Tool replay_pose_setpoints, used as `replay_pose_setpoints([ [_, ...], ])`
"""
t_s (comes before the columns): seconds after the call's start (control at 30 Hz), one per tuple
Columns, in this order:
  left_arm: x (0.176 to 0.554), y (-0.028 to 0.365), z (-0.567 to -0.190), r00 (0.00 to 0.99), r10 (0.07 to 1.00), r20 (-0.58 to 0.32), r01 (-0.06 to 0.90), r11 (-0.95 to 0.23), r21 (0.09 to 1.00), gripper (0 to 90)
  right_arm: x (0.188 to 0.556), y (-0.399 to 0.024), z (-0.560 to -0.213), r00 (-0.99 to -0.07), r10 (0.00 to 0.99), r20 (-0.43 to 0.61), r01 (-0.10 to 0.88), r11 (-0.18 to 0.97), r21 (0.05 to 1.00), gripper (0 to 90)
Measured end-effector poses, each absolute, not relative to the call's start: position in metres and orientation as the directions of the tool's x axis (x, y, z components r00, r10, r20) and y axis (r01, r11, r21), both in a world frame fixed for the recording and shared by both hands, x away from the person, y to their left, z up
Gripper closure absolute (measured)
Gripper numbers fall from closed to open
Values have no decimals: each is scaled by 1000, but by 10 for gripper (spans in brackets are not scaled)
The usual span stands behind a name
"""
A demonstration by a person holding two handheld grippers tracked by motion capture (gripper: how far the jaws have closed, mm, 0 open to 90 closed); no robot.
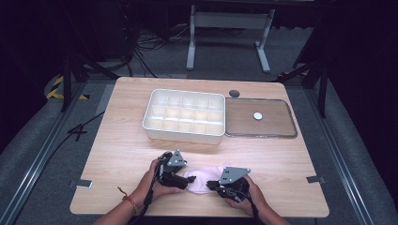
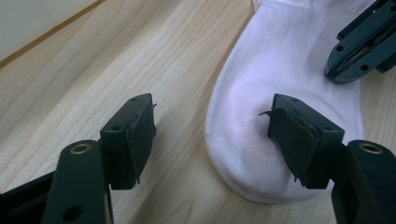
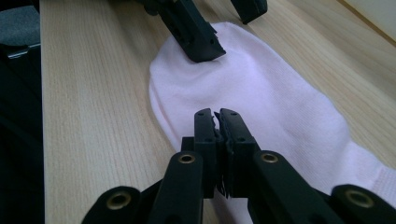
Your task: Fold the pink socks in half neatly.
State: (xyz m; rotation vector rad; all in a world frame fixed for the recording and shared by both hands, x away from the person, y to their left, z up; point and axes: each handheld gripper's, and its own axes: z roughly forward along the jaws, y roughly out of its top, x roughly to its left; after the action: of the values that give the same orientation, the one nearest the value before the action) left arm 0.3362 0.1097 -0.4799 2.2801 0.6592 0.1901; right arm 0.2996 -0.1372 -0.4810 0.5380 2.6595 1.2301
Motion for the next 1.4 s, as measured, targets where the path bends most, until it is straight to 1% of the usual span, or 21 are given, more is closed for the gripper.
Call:
replay_pose_setpoints([
  [0.07,334,107,-480,858,510,-57,401,-597,695,306,299,-137,-481,-921,389,2,254,597,761,869],
  [0.17,334,106,-479,866,496,-61,394,-604,693,357,299,-136,-481,-921,390,-2,252,599,760,869],
  [0.27,334,106,-478,878,474,-72,385,-609,693,429,299,-136,-481,-922,388,3,254,597,761,869],
  [0.3,334,105,-477,878,473,-76,389,-609,691,468,300,-136,-482,-922,388,7,255,594,763,869],
  [0.4,333,104,-477,877,467,-113,407,-595,693,551,299,-136,-482,-920,391,10,260,592,763,869],
  [0.47,334,103,-477,883,455,-118,401,-597,695,578,298,-135,-482,-921,390,-4,250,598,762,870],
  [0.67,339,107,-478,879,435,-195,437,-571,695,705,298,-134,-482,-922,387,-5,247,598,763,871],
  [0.8,342,113,-479,862,444,-245,477,-550,685,767,297,-134,-482,-921,388,-13,242,600,763,872],
  [0.93,342,115,-478,861,443,-252,481,-542,689,815,297,-133,-482,-918,395,-19,242,599,764,873],
  [1.1,345,120,-476,848,447,-286,504,-506,700,819,298,-127,-482,-914,404,-21,245,595,766,874],
  [1.13,345,120,-476,844,452,-289,509,-506,696,796,298,-125,-482,-914,406,-19,249,595,764,875],
  [1.17,345,120,-476,844,452,-289,509,-506,696,731,298,-125,-482,-914,406,-19,249,595,764,875],
  [1.23,344,121,-476,841,463,-280,511,-508,693,698,297,-123,-482,-914,405,-33,240,603,761,876],
  [1.27,342,122,-475,841,462,-282,511,-505,695,698,297,-123,-482,-914,405,-33,239,602,762,876],
  [1.33,340,124,-473,840,468,-275,510,-503,698,653,297,-123,-482,-914,404,-43,233,606,761,876],
  [1.4,337,124,-473,835,480,-270,515,-507,691,580,296,-123,-481,-914,404,-46,230,608,760,876],
])
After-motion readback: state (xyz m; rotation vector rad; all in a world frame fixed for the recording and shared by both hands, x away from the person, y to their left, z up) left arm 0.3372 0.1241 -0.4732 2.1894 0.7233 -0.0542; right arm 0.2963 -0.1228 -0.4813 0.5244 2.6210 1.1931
